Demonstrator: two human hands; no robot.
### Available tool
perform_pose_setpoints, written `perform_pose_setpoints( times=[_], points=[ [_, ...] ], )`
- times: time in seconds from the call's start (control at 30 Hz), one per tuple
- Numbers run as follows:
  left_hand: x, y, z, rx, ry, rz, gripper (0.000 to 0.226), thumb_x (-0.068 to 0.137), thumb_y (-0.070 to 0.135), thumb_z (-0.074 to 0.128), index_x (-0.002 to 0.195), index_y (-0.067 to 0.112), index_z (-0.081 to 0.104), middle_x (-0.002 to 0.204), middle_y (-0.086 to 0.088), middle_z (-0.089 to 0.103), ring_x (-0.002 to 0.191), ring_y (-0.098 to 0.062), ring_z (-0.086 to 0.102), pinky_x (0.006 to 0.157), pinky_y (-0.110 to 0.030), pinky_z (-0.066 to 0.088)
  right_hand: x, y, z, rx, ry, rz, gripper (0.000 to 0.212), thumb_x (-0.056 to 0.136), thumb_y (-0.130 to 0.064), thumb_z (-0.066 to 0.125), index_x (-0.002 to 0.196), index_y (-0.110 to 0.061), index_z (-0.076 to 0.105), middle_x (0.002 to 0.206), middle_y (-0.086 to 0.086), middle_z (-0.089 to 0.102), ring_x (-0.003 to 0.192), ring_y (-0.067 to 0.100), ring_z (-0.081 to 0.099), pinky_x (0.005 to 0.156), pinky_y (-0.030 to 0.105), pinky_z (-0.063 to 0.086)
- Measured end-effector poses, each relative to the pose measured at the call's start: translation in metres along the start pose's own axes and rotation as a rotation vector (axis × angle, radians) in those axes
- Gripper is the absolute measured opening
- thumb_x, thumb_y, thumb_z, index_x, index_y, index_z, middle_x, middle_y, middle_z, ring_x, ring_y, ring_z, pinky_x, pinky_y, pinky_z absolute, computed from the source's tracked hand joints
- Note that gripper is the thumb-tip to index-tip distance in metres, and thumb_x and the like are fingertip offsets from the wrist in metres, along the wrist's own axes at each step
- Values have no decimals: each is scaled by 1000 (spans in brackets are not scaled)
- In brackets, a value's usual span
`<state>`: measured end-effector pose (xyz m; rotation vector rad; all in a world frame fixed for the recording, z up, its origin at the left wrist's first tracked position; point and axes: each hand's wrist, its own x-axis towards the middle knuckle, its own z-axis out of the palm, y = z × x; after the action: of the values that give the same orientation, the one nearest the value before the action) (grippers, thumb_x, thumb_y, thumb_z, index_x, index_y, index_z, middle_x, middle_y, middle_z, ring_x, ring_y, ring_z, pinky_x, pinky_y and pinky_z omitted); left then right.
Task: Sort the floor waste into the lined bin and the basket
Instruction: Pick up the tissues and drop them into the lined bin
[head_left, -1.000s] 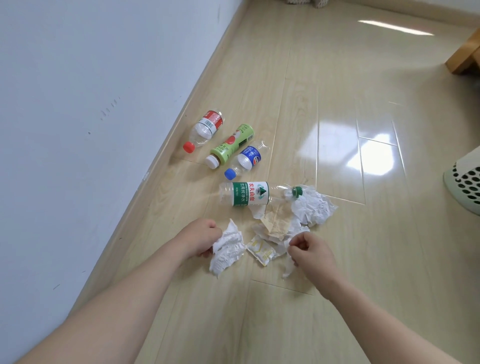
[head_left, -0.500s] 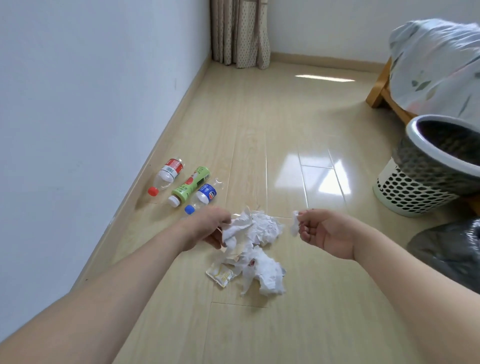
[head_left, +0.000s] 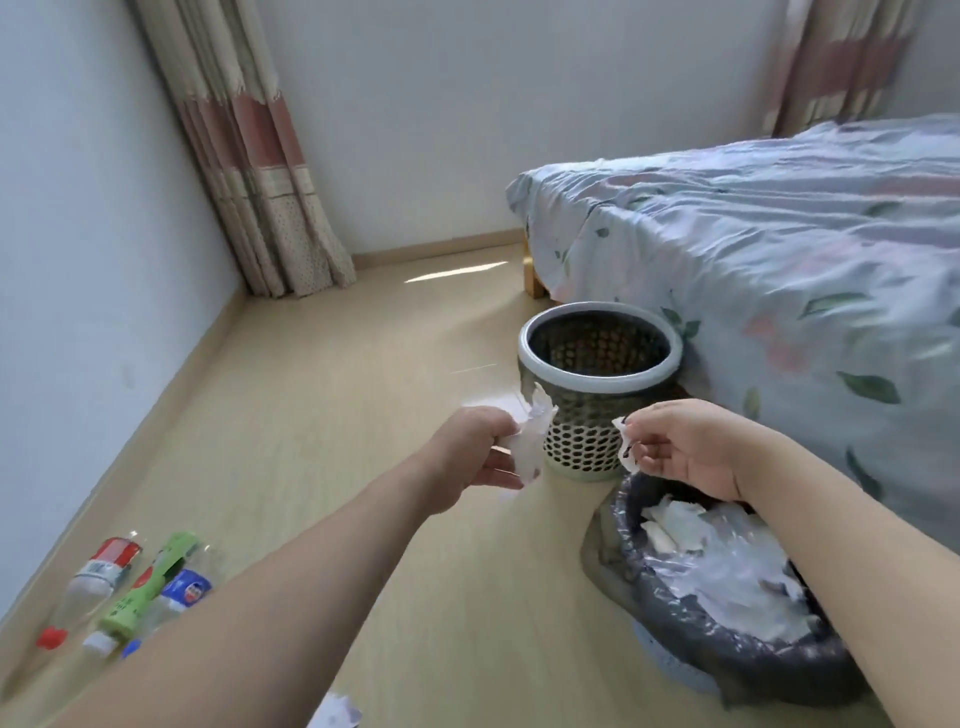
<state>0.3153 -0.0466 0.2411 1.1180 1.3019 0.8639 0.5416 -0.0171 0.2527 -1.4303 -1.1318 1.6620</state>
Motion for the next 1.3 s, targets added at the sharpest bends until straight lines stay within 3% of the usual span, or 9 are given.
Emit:
perform_pose_setpoints(
  times=[0.13,0.23,0.43,0.57,0.73,0.8,0.9,1.07,1.3],
  points=[
    [60,15,94,252,-4,8,13,89,8,48,86,3,60,95,-28,64,79,-40,67,74,-42,59,22,31,-72,-185,217,68,15,87,5,57,75,-3,55,59,9,44,47,15,40,44,19,37],
    [86,0,155,408,-17,-53,14,86,10,49,74,8,55,71,-15,55,60,-25,60,68,-38,57,37,61,-106,-398,306,188,9,84,1,57,75,-2,57,59,9,45,45,18,41,45,20,34],
    [103,-47,216,871,-240,-223,22,84,20,49,93,5,63,86,-18,65,76,-27,63,63,-29,46,32,94,-136,-674,338,239,13,91,-13,50,82,-9,58,73,6,52,61,18,50,51,23,42],
    [111,-35,216,827,-172,-180,14,83,20,47,82,10,57,81,-10,60,66,-24,59,64,-31,54,33,76,-144,-737,406,129,9,85,-9,49,79,-12,54,76,6,52,64,21,47,51,22,37],
    [111,-7,194,783,-10,-84,19,83,14,43,84,6,61,79,-12,64,63,-24,61,70,-38,60,28,59,-126,-714,377,-2,21,81,-10,46,63,-18,39,65,1,42,55,17,39,45,24,27],
    [104,0,183,691,2,-83,18,87,14,46,88,5,62,82,-11,66,65,-23,63,71,-38,60,23,52,-112,-725,331,-56,10,87,-14,48,82,-14,56,81,5,56,70,21,52,55,24,38],
    [86,6,154,541,4,-84,14,90,13,49,88,8,63,87,-10,69,71,-23,67,70,-35,61,20,43,-74,-766,258,-151,25,93,-20,50,116,-12,56,112,6,60,97,21,56,77,29,47],
    [41,-7,61,418,121,-105,15,91,9,46,95,4,59,88,-11,63,68,-23,60,69,-33,53,26,32,18,-867,173,-307,32,90,-21,52,122,-17,55,120,3,59,107,19,57,92,35,51],
    [-34,-64,-118,448,308,-198,15,92,11,46,96,5,59,88,-9,63,68,-21,60,64,-29,49,29,55,163,-1018,-40,-345,37,87,-14,45,123,-18,55,120,0,56,102,19,55,84,31,49]
  ],
)
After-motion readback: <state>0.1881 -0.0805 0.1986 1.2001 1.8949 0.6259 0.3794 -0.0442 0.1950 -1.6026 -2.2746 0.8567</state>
